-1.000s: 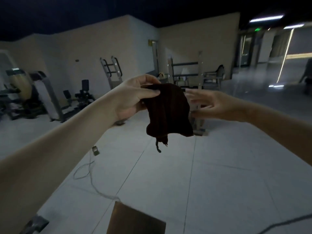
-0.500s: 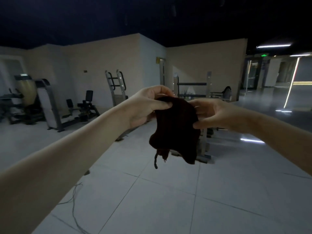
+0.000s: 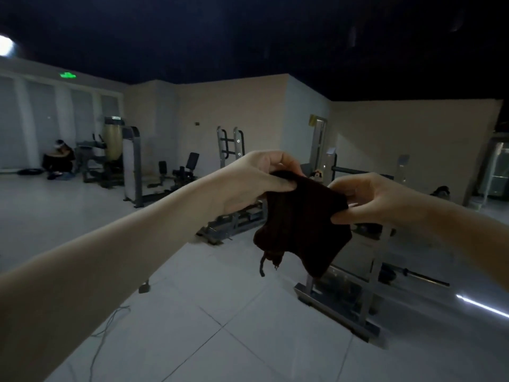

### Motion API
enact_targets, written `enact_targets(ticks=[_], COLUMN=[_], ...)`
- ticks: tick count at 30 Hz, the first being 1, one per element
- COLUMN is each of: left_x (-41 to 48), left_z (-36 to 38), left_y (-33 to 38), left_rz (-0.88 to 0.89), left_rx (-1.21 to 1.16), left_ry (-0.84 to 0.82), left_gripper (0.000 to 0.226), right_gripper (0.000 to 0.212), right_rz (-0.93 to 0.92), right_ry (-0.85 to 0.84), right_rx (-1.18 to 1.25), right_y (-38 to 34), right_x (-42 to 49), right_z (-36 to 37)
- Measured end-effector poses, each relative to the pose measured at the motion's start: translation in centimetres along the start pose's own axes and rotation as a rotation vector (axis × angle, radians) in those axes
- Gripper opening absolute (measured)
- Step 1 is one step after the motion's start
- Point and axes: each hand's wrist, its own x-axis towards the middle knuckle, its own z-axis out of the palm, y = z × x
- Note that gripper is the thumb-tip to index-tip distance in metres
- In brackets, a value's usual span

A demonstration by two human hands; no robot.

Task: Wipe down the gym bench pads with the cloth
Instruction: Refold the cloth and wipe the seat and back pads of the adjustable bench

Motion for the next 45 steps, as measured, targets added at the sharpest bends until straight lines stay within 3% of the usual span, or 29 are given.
enact_targets(ticks=[9, 14, 19, 23, 25, 28, 29, 32, 36, 40, 45], left_x=[3.3, 4.2, 6.0, 6.1, 5.4, 4.1, 3.6, 1.7, -1.3, -4.0, -5.4], left_z=[-3.6, -7.0, -12.5, -19.3, -23.2, -29.5, -31.8, -38.4, -45.1, -50.3, -57.1], left_y=[-3.4, -3.9, -5.2, -6.4, -6.6, -6.9, -6.9, -6.9, -7.9, -9.1, -10.6], left_rz=[-0.138, -0.178, -0.208, -0.176, -0.120, -0.076, -0.081, -0.103, -0.179, -0.284, -0.449], left_rx=[0.068, 0.163, 0.540, 0.492, 0.362, 0.212, 0.201, 0.247, 0.299, 0.327, 0.376], left_ry=[0.170, 0.266, 0.287, 0.307, 0.350, 0.450, 0.476, 0.554, 0.643, 0.659, 0.759], left_gripper=[0.021, 0.019, 0.009, 0.007, 0.007, 0.005, 0.003, 0.003, 0.004, 0.008, 0.014], right_gripper=[0.022, 0.046, 0.069, 0.069, 0.062, 0.015, 0.008, 0.008, 0.019, 0.017, 0.008], right_rz=[-0.164, -0.290, -0.404, -0.480, -0.503, -0.478, -0.472, -0.483, -0.515, -0.581, -0.744], right_ry=[-0.155, -0.169, -0.058, -0.023, 0.001, 0.000, -0.005, -0.083, -0.190, -0.367, -0.373], right_rx=[0.057, 0.036, 0.095, 0.094, 0.144, 0.390, 0.457, 0.508, 0.407, 0.295, 0.185], right_y=[6.5, 7.3, 7.9, 6.1, 4.6, 1.5, 0.5, -1.9, -4.5, -6.5, -9.0], right_x=[9.9, 15.4, 21.7, 29.6, 34.2, 41.3, 43.6, 50.6, 58.2, 64.8, 73.7], right_z=[-2.2, -2.5, -2.4, -0.4, 1.1, 4.6, 5.9, 9.5, 13.9, 18.0, 23.5])
